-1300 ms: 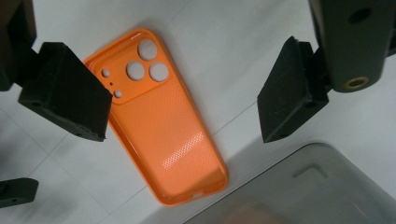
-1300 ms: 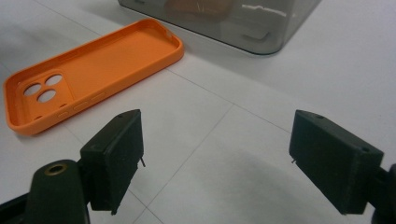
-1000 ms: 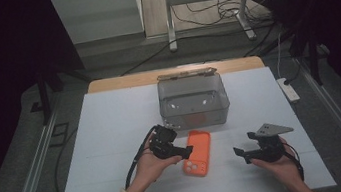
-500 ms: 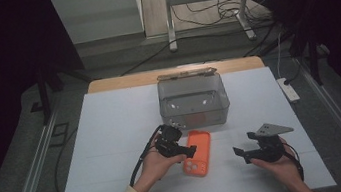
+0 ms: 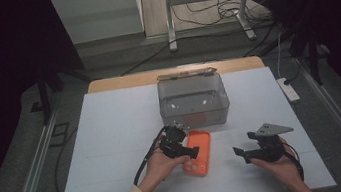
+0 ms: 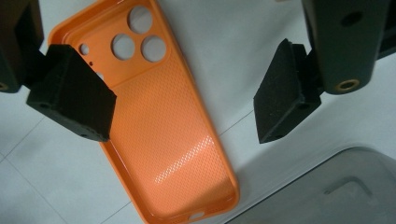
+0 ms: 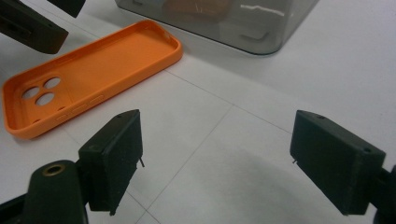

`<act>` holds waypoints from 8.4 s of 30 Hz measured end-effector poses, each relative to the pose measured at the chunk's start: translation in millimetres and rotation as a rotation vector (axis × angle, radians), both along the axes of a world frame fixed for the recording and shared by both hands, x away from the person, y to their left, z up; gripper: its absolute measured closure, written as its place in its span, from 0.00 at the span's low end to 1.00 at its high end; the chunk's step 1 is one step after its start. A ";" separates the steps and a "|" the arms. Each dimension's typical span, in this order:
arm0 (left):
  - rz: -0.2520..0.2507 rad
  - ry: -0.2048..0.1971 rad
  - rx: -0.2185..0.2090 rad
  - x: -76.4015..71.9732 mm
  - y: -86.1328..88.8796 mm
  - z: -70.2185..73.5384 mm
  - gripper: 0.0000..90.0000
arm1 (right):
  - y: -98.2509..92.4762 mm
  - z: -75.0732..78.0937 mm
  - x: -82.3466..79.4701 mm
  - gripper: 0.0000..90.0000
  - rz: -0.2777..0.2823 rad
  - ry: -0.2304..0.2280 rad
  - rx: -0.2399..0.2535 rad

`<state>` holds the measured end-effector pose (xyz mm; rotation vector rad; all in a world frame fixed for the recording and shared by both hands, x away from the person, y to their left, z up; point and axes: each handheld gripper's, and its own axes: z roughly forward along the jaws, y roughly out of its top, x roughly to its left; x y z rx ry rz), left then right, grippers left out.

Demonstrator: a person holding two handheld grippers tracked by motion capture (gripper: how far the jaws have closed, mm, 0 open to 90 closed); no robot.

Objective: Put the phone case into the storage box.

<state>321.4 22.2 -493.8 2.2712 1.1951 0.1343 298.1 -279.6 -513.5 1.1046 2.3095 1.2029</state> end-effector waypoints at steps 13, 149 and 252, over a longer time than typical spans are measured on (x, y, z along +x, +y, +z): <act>0.017 0.006 0.005 2.6 -0.7 -4.0 0.25 | -0.1 -0.1 -0.1 0.19 0.000 0.000 -0.003; 0.055 0.077 -0.080 13.4 9.8 -10.7 0.98 | -2.2 -1.1 1.4 0.20 -0.026 0.014 -0.018; -0.383 -0.122 -0.083 8.9 45.3 42.9 0.98 | -10.6 -2.1 5.6 0.20 -0.076 -0.007 -0.019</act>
